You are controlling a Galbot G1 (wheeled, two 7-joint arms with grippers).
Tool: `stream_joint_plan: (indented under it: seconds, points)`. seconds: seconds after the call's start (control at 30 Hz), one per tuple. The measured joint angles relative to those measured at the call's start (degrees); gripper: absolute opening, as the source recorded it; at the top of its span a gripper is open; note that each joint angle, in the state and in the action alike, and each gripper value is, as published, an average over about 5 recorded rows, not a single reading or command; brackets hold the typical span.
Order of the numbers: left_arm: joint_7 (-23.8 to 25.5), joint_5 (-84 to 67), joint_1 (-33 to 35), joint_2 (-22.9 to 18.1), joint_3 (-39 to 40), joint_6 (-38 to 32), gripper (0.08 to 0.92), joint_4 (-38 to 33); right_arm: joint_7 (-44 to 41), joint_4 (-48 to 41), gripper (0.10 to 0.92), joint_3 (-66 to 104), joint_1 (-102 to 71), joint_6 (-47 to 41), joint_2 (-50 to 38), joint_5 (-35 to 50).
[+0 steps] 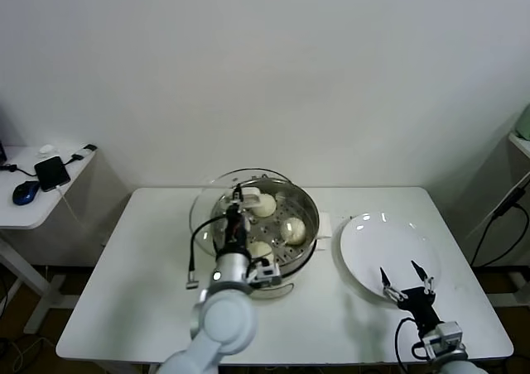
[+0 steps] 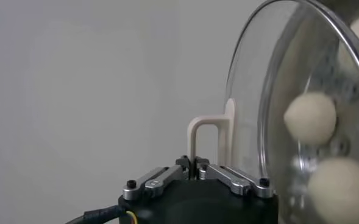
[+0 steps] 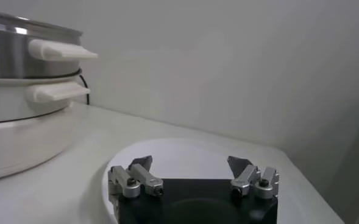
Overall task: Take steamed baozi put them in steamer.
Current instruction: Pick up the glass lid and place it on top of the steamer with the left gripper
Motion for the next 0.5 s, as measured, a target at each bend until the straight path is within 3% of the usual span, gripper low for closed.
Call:
stream_joint_plan:
  seconds: [0.27,0.5]
  points:
    - [0.54,1.38,-1.98,-4.77,3.64,0.45,0.138,3.68,-0.17,-0.97,0.823,0.01,-0.03,1.04,0.66,-0.23]
    - [0.03,2.61,-2.21,-6.29,4.28,0.44,0.138,6.73,0.14,-1.54,0.823,0.21,0.34,2.05,1.50,-0.45]
